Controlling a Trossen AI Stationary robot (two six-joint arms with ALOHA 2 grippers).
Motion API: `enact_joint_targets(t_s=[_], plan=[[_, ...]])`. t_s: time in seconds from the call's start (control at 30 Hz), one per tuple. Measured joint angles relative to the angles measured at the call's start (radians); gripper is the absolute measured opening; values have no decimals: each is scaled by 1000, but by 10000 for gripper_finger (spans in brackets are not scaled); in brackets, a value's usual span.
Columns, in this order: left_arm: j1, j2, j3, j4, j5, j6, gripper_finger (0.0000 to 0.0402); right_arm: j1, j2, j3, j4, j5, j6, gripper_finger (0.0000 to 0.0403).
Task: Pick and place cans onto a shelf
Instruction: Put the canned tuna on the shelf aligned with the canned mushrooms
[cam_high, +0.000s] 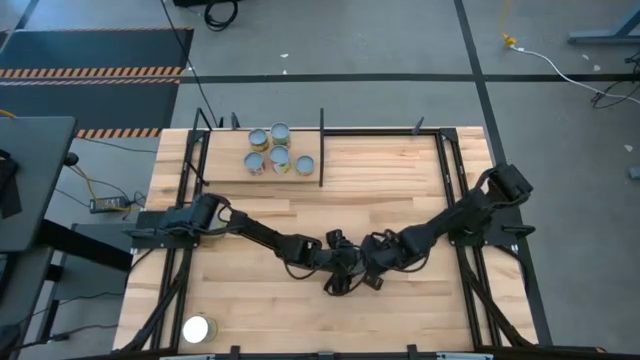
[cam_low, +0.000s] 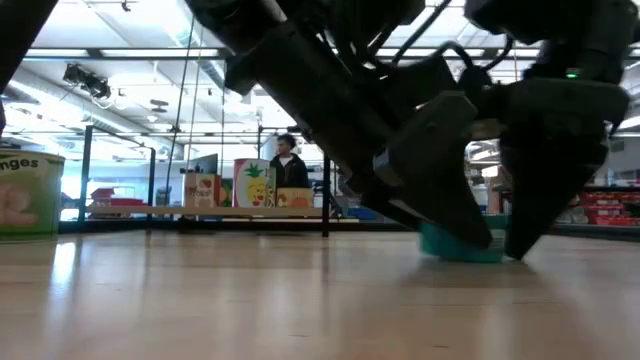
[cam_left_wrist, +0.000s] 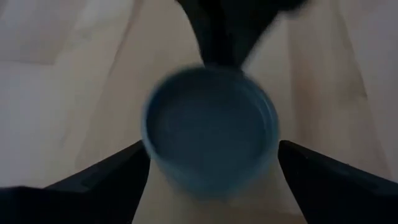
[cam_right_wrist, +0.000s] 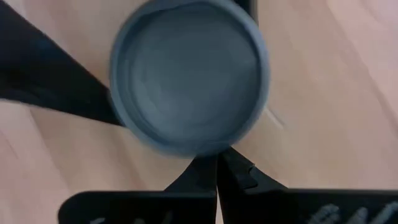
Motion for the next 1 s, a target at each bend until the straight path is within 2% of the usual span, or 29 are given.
enact_joint_targets(t_s=[0.13,0.37,0.73,0.87,1.0], plan=[[3,-3,25,-62,-18,-20,357,-9,0,-1,48,7,-17,1],[7,-3,36,-100,44,-15,357,-12,-3,1,88,21,-17,1],[8,-3,37,-139,66,-73,356,-11,-2,1,183,9,-3,1],[14,-8,41,-195,106,-83,338,-12,-2,1,184,-16,-2,1],[17,-34,39,-234,115,-74,300,-10,-23,3,183,-52,-3,1]])
